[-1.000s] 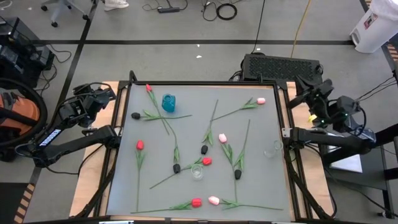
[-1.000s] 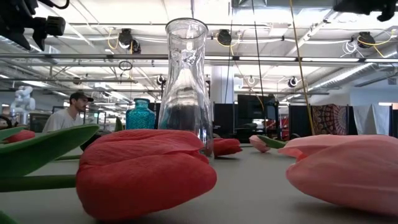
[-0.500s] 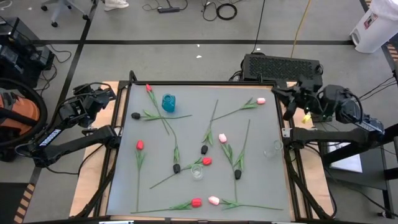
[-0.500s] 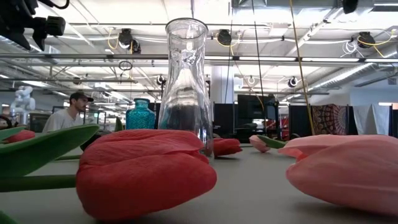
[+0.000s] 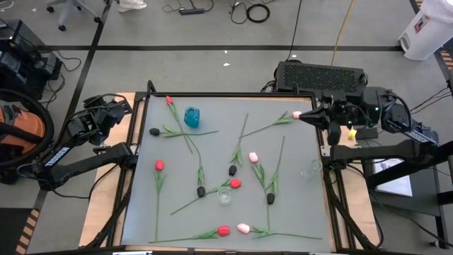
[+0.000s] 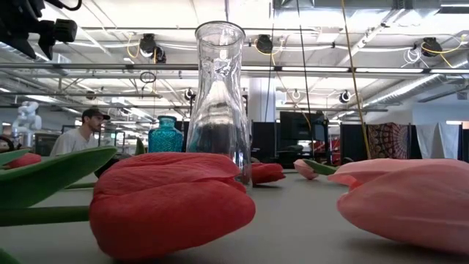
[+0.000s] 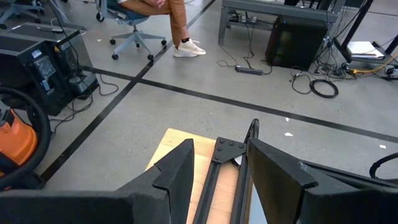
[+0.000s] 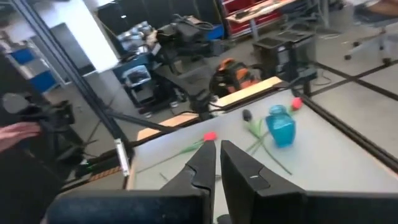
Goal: Sort flowers into vase by color
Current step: Put the black flower into the right transparent vase
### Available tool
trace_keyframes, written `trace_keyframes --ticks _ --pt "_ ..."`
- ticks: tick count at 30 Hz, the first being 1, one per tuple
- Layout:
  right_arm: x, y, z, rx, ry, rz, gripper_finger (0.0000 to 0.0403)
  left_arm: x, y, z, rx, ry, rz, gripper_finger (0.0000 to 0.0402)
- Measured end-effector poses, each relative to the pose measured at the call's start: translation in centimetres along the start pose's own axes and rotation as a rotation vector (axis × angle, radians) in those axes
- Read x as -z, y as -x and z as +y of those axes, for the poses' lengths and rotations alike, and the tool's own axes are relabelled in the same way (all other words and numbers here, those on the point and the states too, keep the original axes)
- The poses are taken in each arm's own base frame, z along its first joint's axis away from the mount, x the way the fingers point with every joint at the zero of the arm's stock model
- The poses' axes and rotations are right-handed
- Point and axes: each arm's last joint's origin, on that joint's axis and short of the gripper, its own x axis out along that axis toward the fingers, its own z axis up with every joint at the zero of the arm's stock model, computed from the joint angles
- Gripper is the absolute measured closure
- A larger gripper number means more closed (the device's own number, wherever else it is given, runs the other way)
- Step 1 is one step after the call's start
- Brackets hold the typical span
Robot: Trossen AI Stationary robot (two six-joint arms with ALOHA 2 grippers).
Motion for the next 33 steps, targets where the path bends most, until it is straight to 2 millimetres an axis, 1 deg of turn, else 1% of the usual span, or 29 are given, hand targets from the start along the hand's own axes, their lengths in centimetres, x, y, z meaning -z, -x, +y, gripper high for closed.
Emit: trace_keyframes --ticks 7,12,21,33 --pt "0.0 -0.6 0.1 -0.007 -0.031 0.021 0.0385 0.0 0.0 0.0 0.000 0.000 0.000 0.0245" --pt "0.1 -1.7 0.2 -0.011 -0.055 0.059 0.0385 0.0 0.0 0.0 0.000 0.001 -0.001 0.0245" --pt "0.6 -3.4 0.6 -0.042 -0.041 0.132 0.0385 0.0 0.0 0.0 0.000 0.000 0.000 0.0245" --pt "2.1 -3.9 0.8 -0.034 -0.014 0.277 0.0385 0.0 0.0 0.0 0.000 0.001 0.000 0.0245"
